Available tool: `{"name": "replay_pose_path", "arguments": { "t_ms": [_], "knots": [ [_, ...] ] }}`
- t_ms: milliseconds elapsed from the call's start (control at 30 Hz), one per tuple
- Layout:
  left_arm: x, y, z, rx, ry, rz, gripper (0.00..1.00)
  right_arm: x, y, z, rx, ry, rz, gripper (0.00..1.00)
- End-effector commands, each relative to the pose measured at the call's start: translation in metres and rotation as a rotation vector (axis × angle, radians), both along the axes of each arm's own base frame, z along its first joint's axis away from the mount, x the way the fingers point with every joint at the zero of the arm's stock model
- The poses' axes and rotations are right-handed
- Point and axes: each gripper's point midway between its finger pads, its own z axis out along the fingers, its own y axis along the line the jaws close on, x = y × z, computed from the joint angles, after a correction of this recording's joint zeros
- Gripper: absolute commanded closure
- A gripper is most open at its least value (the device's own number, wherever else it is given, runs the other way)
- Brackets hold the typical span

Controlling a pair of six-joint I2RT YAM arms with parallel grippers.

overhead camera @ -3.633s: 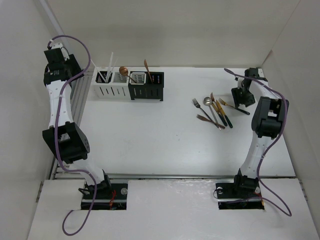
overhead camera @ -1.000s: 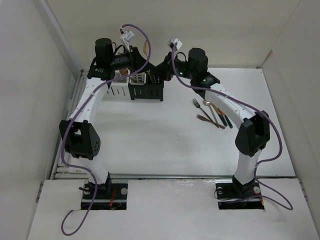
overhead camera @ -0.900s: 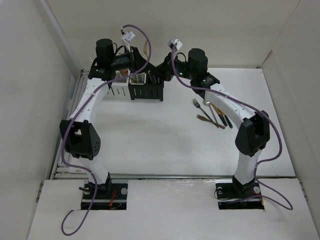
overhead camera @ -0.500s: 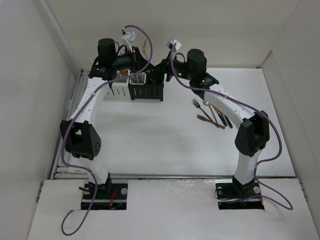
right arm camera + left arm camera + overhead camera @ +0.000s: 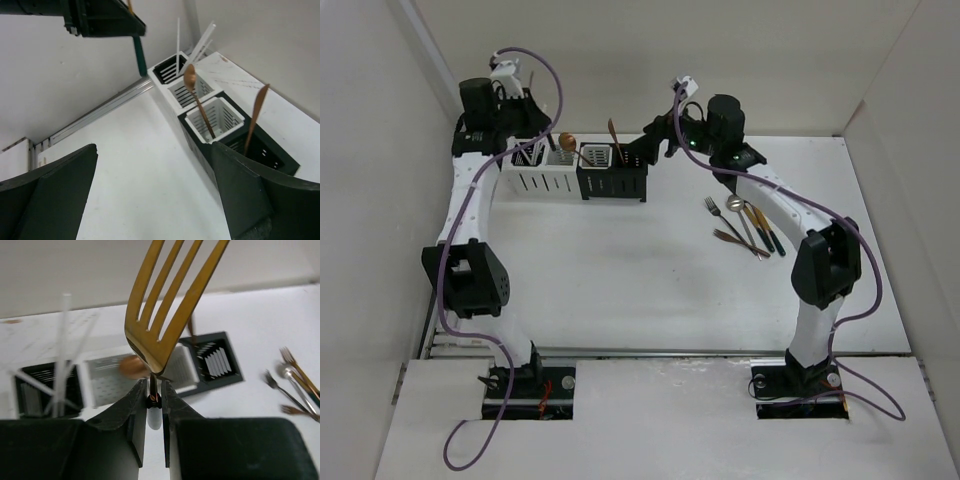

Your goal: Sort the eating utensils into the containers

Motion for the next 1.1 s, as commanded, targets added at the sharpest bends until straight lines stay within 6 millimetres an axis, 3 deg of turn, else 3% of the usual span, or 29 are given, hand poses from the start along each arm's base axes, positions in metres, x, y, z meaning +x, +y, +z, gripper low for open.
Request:
{"name": "replay_pose_path", "arguments": {
  "t_ms": [0,100,267,433,500,567,633,700,733,833,933,967,1067],
  "knots": [
    [0.022,0.046,-0.005,0.016,-0.041,0.143,1.00,0.012,-0.008,0.002,0.022,-0.033,0.007,0.00],
    [0.045,0.048,-0.021,-0.017,-0.037,0.138,1.00,0.020,-0.015,0.000,0.021,-0.032,-0.012,0.00],
    [0.061,0.038,-0.042,0.013,-0.032,0.114,1.00,0.028,-0.024,-0.001,0.024,-0.024,-0.024,0.00],
    [0.079,0.035,-0.088,0.029,0.004,0.098,1.00,0.036,-0.036,-0.010,0.016,-0.005,-0.065,0.00],
    [0.086,0.036,-0.084,0.037,-0.019,0.096,1.00,0.037,-0.042,-0.014,0.011,0.006,-0.075,0.00],
    [0.090,0.033,-0.087,0.062,-0.028,0.087,1.00,0.036,-0.049,-0.006,0.016,-0.006,-0.094,0.00],
    [0.091,0.030,-0.093,0.079,-0.024,0.086,1.00,0.034,-0.051,-0.016,0.007,0.016,-0.104,0.00],
    [0.089,0.034,-0.106,0.101,-0.002,0.101,0.90,0.033,-0.059,-0.016,0.005,0.019,-0.124,0.00],
    [0.088,0.035,-0.112,0.115,0.006,0.095,0.82,0.036,-0.070,-0.026,-0.006,0.045,-0.145,0.00],
    [0.075,0.036,-0.128,0.161,0.039,0.100,0.62,0.041,-0.100,-0.031,-0.029,0.071,-0.238,0.00],
    [0.065,0.044,-0.130,0.195,0.062,0.138,0.59,0.056,-0.165,-0.073,-0.185,0.192,-0.451,0.00],
    [0.066,0.047,-0.130,0.210,0.059,0.145,0.57,0.050,-0.194,-0.099,-0.284,0.299,-0.519,0.00],
    [0.059,0.051,-0.124,0.222,0.073,0.167,0.51,0.043,-0.255,-0.135,-0.544,0.354,-0.657,0.17]
  ]
}}
